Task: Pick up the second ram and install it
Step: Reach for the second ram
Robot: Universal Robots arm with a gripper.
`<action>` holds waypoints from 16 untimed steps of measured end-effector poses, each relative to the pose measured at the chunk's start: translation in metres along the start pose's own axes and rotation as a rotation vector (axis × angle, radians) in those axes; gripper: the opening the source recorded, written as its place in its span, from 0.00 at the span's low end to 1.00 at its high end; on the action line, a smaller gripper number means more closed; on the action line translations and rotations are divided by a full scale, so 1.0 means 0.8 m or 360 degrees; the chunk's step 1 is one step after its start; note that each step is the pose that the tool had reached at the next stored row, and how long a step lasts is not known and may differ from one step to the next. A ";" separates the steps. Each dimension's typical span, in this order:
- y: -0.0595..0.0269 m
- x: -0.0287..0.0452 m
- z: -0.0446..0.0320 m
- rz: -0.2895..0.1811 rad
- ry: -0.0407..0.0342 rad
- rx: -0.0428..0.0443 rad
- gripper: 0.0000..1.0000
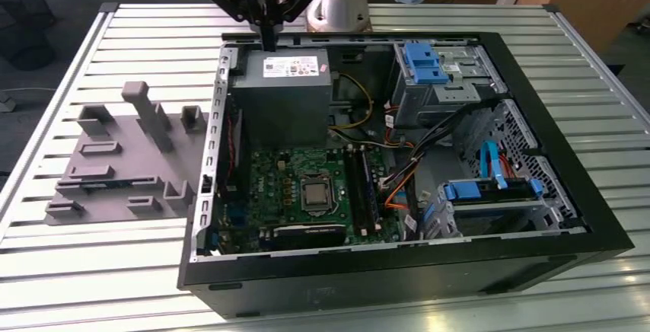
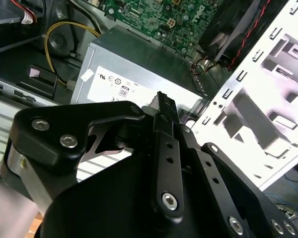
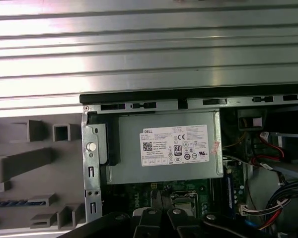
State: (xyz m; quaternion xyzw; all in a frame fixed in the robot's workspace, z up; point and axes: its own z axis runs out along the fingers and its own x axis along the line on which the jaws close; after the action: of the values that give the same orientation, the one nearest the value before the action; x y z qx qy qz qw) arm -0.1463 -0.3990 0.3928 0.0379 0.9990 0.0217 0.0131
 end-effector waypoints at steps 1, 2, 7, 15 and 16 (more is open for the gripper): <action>0.000 0.0008 0.0000 0.0000 0.0000 0.0000 0.11; 0.000 0.0015 0.0000 0.0000 0.0000 0.0000 0.11; 0.000 0.0050 0.0001 0.0000 0.0000 0.0000 0.11; -0.001 0.0105 0.0003 0.0000 0.0000 0.0000 0.11; -0.001 0.0111 0.0003 0.0000 0.0000 0.0000 0.11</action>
State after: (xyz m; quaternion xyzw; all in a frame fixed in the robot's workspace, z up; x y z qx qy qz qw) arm -0.1552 -0.3989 0.3923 0.0379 0.9990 0.0217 0.0130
